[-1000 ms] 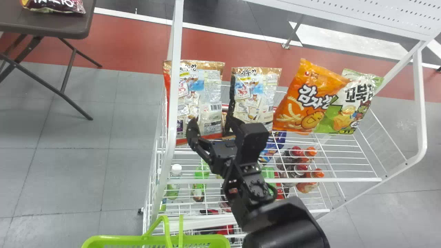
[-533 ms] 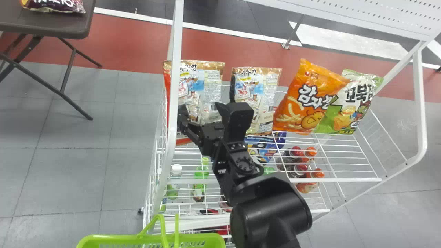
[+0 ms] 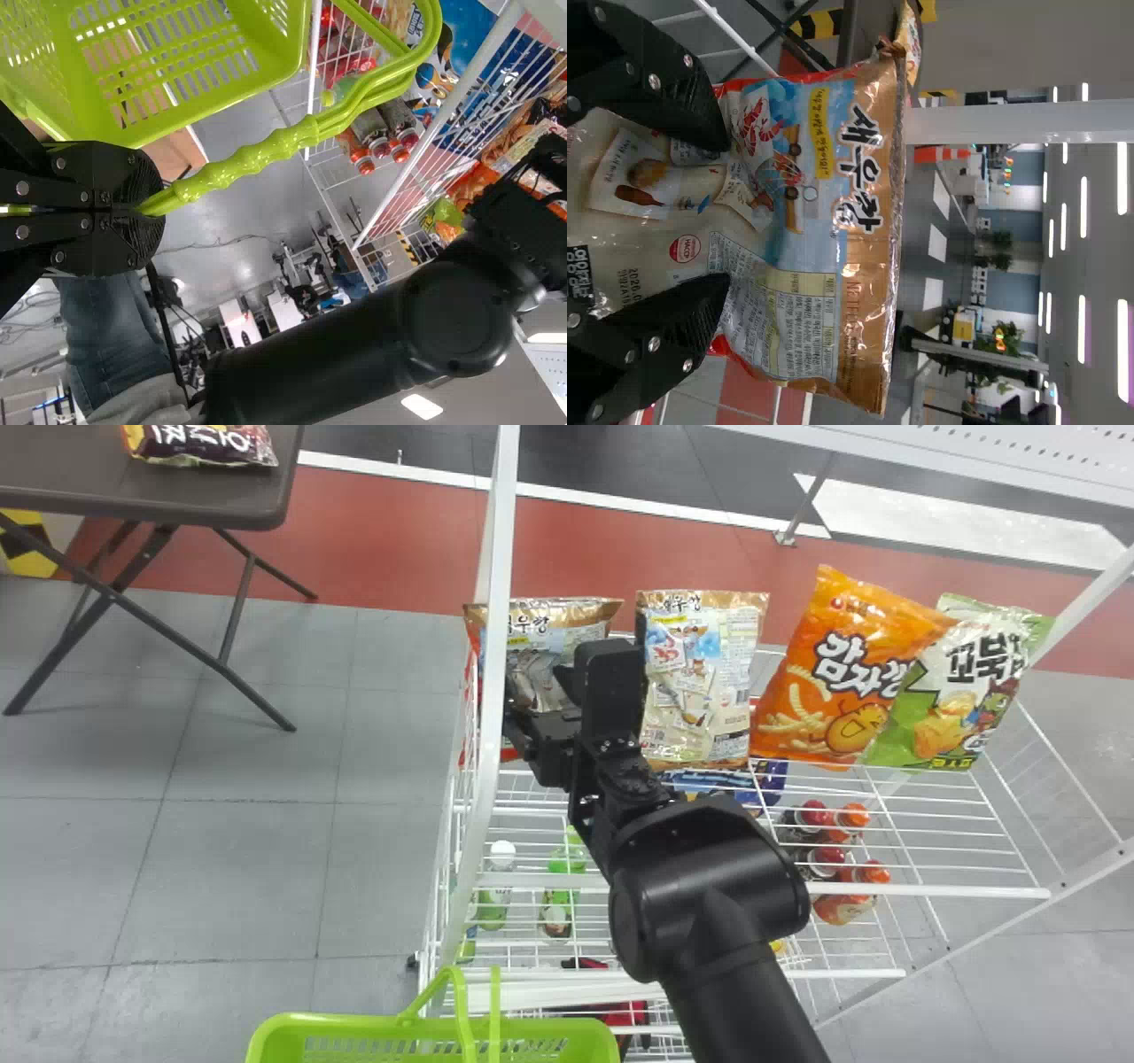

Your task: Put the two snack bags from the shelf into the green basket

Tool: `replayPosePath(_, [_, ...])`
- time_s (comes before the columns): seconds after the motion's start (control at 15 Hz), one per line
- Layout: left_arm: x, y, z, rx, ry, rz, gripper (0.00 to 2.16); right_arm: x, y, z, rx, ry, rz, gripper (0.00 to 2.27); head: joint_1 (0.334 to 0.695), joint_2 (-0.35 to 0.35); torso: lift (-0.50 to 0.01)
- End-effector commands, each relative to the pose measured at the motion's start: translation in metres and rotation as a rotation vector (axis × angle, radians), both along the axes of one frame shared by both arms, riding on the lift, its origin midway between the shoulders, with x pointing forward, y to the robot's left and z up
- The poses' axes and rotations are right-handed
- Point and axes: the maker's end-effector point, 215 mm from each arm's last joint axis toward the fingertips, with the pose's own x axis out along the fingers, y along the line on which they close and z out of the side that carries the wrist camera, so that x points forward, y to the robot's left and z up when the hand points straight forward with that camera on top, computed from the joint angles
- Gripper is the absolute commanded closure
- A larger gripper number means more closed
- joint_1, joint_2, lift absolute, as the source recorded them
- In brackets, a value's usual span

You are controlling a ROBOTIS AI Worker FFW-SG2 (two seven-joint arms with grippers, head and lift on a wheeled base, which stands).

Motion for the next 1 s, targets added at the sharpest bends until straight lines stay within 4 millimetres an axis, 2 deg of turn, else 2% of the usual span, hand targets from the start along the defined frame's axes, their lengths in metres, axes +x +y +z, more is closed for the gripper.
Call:
replayPosePath(0.0, [0.001, 0.001, 0.000, 0.000, 0.000, 0.004, 1.97, -0.009, 0.006, 0.007, 0.008, -0.027, 0.013, 2.25, 0.695, -0.249, -0.011])
replayPosePath(0.2, [0.003, -0.002, 0.000, -0.003, -0.001, 0.001, 1.97, -0.026, 0.009, 0.029, 0.022, -0.074, 0.023, 2.25, 0.695, -0.234, -0.011])
replayPosePath(0.47, [0.003, -0.005, 0.001, -0.007, 0.000, 0.001, 1.97, -0.044, -0.002, 0.051, 0.031, -0.114, 0.012, 2.25, 0.695, -0.252, -0.011])
replayPosePath(0.73, [0.000, -0.010, 0.004, -0.011, -0.001, -0.006, 1.97, -0.060, -0.028, 0.067, 0.047, -0.140, -0.027, 2.25, 0.695, -0.290, -0.011])
replayPosePath(0.93, [-0.004, -0.015, 0.006, -0.009, -0.007, -0.019, 1.97, -0.097, -0.053, 0.099, 0.084, -0.161, -0.040, 2.25, 0.695, -0.332, -0.011])
